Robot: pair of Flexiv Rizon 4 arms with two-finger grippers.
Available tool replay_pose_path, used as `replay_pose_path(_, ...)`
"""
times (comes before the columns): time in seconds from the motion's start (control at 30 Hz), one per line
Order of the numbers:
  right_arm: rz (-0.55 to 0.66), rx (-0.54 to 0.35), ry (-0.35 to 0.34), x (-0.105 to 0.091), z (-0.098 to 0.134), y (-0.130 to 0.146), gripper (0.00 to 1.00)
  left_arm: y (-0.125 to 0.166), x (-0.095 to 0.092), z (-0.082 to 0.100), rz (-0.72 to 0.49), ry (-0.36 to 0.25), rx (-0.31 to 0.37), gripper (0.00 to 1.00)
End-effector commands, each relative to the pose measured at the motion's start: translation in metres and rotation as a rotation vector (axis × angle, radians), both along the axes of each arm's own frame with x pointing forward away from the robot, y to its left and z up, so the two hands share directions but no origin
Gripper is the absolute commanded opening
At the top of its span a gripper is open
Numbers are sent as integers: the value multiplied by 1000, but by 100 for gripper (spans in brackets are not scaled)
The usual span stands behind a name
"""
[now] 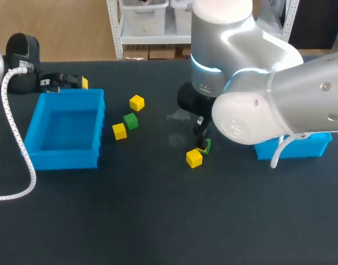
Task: Put the green cubes in the right bin and the yellow cubes in the left bin.
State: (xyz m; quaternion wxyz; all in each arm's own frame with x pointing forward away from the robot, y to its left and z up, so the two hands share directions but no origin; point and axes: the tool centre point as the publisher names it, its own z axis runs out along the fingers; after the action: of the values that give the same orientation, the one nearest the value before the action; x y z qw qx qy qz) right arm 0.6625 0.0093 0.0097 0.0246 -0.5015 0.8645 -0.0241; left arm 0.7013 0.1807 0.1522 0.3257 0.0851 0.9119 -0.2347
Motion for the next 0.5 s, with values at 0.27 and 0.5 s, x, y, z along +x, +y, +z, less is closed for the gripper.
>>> replay_pose_path(0.27, -8, -2, 13, 5, -14, 3, 100, 2, 0, -1, -5, -6, -8, 100)
replay_pose_path(0.5, -32, -4, 37, 1, -22, 2, 46, 2, 0, -1, -5, -6, -8, 100)
